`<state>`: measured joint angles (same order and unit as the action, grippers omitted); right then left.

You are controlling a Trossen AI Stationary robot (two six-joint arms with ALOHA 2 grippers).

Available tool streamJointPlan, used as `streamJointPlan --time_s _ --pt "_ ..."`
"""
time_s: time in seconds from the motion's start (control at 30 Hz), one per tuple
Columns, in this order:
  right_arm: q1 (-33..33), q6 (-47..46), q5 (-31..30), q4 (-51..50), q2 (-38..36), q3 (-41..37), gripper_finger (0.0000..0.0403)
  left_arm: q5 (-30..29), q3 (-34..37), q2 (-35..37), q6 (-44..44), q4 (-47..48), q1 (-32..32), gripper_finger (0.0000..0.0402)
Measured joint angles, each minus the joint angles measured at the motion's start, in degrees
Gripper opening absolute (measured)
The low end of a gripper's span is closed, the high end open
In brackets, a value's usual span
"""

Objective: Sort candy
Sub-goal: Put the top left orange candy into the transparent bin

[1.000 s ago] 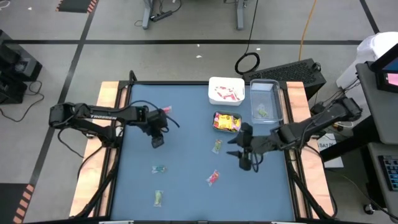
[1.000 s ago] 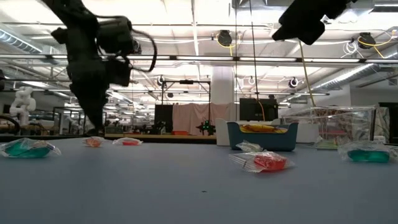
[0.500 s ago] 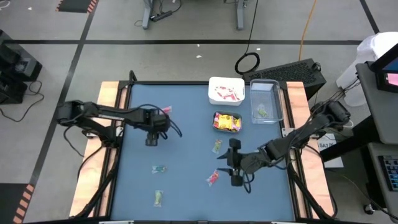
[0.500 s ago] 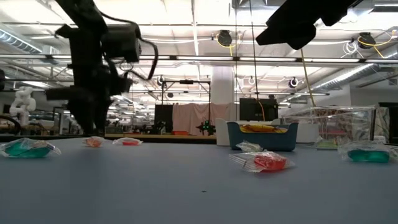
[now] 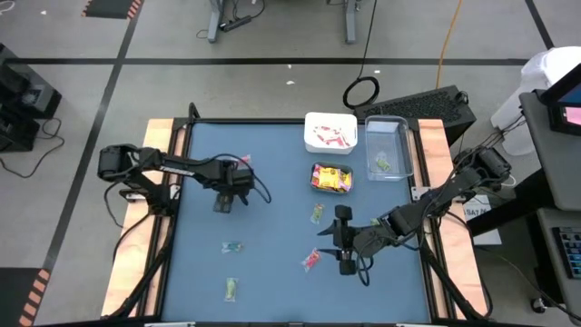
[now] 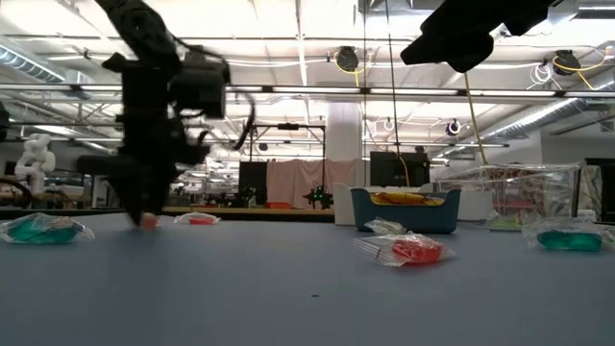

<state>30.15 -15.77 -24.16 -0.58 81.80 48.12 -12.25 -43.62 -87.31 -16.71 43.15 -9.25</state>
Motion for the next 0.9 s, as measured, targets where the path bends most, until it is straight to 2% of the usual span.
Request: streamJointPlan --time_s 0.17,0.3,0.47,0.67,0.9 --pt "-0.02 -0.07 0.04 0.57 0.00 0.00 0.0198 0.01 -4.41 3.38 8.22 -2.34 0.90 0.0207" --pt "0.08 -1.09 0.28 0.36 0.00 0.00 0.0198 -0.21 -5.44 6.58 9.62 -0.48 0.86 0.0207" --pt "0.90 -1.33 0.46 0.30 0.00 0.00 0.0198 -1.70 -5.34 7.60 0.68 6.85 -0.46 0.0207" --pt "1.75 -1.11 0.25 0.33 0.00 0.00 0.0198 1.68 -1.67 6.23 -11.68 3.85 -5.23 0.0207" --pt "1.84 -1.18 0.46 -0.56 0.63 0.00 0.0198 5.52 -0.55 3.48 -14.21 2.56 -8.59 0.0207"
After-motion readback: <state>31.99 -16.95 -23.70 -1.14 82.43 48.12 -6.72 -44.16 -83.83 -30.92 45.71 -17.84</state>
